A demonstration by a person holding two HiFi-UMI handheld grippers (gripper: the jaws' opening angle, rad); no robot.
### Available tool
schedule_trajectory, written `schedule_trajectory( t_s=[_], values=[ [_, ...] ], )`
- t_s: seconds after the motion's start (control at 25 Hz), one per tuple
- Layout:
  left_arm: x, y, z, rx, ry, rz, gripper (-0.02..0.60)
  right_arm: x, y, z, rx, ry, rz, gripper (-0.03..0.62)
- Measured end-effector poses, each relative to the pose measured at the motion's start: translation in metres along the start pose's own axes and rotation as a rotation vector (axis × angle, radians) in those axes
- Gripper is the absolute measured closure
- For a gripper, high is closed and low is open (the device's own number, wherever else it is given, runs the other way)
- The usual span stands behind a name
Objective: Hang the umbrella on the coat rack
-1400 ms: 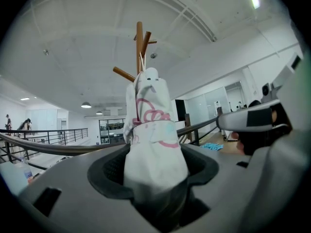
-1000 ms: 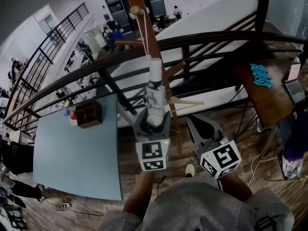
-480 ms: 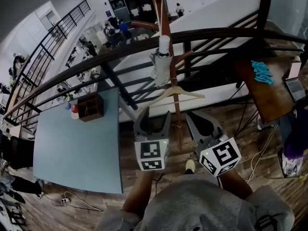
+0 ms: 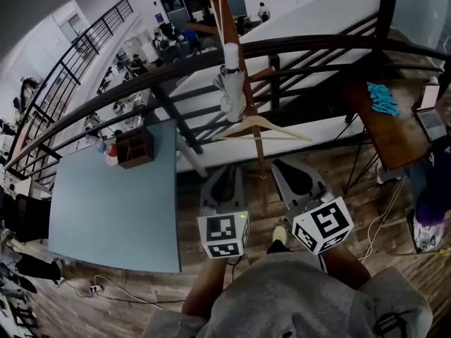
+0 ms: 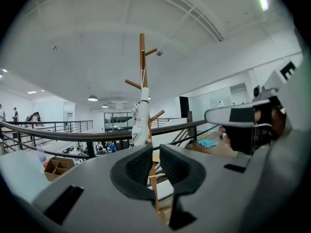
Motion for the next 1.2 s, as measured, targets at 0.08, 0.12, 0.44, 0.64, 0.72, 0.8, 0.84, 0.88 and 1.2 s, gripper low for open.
schedule_trajectory(
  t_s=[0.08,0.12,0.44,0.64,0.72,0.8,0.84,0.88,1.2],
  values=[
    [0.016,-0.003,-0.002,0.01,0.004,0.002,0.539,0.01,-0.003,0.011,0.004,-0.004,0.002,0.569],
    [0.025,-0.004,-0.003,0.009,0.008,0.004,0.548,0.014,-0.004,0.017,0.008,-0.004,0.0,0.568],
    [0.115,-0.013,-0.013,0.027,0.04,0.001,0.566,0.071,-0.023,0.068,0.016,-0.018,0.01,0.569],
    [0.159,-0.015,-0.019,0.031,0.053,-0.017,0.566,0.107,-0.028,0.085,-0.004,-0.041,-0.003,0.569],
    [0.172,-0.016,-0.026,0.031,0.05,-0.014,0.566,0.123,-0.028,0.089,-0.005,-0.057,0.001,0.568],
    [0.184,-0.015,-0.032,0.034,0.045,-0.015,0.566,0.137,-0.027,0.093,-0.008,-0.066,0.007,0.568],
    [0.19,-0.014,-0.034,0.033,0.043,-0.016,0.566,0.143,-0.028,0.095,-0.01,-0.067,0.008,0.568],
    [0.197,-0.013,-0.036,0.031,0.041,-0.018,0.566,0.15,-0.029,0.097,-0.01,-0.067,0.006,0.568],
    [0.233,-0.005,-0.047,-0.011,0.054,-0.028,0.566,0.188,-0.029,0.109,-0.02,-0.107,0.009,0.568]
  ],
)
Point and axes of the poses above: the fingertips, and each gripper's own axes: x backward along the fingers, z to its left, y out of its top, the point moved 5 cm from there along x, backward along the fingers, and after that the axes turned 12 degrees about -x, right-handed, at the moved point
